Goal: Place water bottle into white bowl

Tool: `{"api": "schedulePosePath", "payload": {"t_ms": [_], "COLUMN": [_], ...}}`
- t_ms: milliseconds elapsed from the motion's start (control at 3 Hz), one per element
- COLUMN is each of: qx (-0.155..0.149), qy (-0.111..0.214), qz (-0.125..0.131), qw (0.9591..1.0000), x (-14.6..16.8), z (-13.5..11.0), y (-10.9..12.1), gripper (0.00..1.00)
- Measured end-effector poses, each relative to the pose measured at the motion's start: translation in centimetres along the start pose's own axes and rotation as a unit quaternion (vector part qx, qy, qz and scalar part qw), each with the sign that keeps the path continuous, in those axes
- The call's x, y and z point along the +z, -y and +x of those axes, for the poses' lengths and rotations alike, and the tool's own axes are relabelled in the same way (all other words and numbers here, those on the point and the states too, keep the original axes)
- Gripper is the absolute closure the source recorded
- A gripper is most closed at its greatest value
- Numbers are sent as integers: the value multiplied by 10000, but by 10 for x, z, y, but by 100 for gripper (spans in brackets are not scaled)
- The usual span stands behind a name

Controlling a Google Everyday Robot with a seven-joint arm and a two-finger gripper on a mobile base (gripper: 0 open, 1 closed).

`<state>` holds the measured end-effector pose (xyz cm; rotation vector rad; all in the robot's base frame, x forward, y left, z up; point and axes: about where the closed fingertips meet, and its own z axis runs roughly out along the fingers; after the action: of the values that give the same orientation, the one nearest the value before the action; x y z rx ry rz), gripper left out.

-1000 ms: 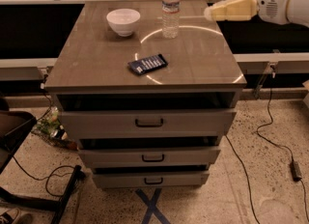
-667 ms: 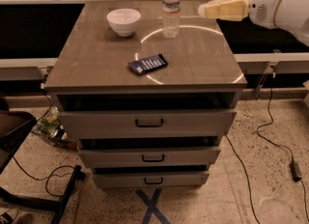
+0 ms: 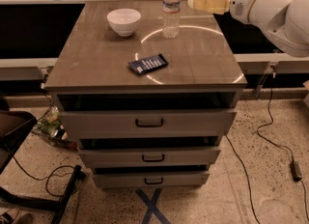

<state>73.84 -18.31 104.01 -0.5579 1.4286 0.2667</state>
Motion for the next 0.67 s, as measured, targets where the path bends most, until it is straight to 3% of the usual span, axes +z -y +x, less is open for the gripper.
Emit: {"api": "schedulePosePath", "payload": {"t_ms": [667], "qx": [35], "qy": [-296], "qz": [-343], "qw": [9990], "x": [54], "z": [16], "y": [18], "gripper": [0]}}
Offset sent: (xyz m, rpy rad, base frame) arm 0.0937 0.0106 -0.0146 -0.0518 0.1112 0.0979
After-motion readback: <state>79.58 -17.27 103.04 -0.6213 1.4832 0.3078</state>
